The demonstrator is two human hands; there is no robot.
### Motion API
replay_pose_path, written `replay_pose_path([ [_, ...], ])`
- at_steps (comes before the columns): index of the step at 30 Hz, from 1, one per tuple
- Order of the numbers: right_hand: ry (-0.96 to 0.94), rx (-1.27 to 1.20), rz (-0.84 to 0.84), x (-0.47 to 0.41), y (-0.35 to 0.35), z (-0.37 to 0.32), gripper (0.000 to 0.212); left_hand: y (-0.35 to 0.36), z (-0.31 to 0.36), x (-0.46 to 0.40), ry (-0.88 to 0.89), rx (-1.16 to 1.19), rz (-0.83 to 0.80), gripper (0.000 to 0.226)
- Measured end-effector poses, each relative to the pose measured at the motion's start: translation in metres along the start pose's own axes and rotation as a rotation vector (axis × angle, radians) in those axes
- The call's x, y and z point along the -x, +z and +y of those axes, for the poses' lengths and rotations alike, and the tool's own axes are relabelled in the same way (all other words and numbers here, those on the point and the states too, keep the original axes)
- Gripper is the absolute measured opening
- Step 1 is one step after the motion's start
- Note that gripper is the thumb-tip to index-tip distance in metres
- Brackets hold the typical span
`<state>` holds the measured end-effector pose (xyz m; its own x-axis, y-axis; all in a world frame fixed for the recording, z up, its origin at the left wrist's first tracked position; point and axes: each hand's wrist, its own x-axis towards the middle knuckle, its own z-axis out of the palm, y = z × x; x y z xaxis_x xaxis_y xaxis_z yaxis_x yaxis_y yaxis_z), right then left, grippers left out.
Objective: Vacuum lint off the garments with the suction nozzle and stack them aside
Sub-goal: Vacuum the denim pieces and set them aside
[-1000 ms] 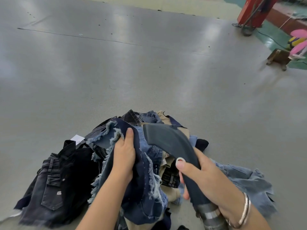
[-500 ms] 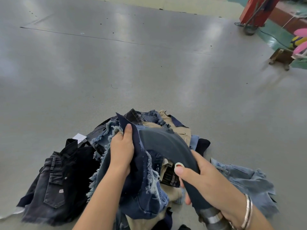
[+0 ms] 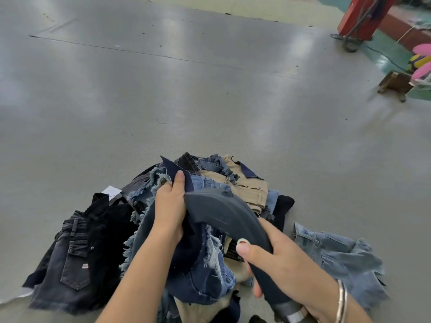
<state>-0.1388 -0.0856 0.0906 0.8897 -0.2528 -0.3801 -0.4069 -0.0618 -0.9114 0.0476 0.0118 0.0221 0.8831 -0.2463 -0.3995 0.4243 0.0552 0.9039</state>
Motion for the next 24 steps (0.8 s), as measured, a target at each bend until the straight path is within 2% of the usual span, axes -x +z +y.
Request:
replay_pose_path([
  [5, -0.068, -0.042, 0.143, -0.006, -0.007, -0.006, 0.014, 0.003, 0.001, 0.002, -0.084, 0.016, -0.011, 0.038],
  [7, -0.055, -0.044, 0.089, -0.001, -0.008, -0.003, 0.012, 0.0, 0.004, -0.002, -0.122, 0.044, 0.022, 0.038],
  [11, -0.046, 0.07, -0.028, 0.005, 0.002, 0.004, 0.023, -0.003, 0.007, -0.007, -0.182, 0.132, 0.054, 0.033],
  [17, -0.071, 0.021, 0.086, -0.002, 0.001, 0.0, 0.02, -0.004, 0.005, -0.007, -0.23, 0.157, 0.053, 0.038],
  [22, -0.039, 0.038, -0.009, 0.003, 0.003, 0.003, 0.026, -0.004, 0.007, -0.009, -0.244, 0.188, 0.054, 0.037],
  [24, -0.054, 0.059, 0.024, 0.0, 0.01, 0.002, 0.02, -0.003, 0.006, -0.007, -0.237, 0.177, 0.039, 0.036],
])
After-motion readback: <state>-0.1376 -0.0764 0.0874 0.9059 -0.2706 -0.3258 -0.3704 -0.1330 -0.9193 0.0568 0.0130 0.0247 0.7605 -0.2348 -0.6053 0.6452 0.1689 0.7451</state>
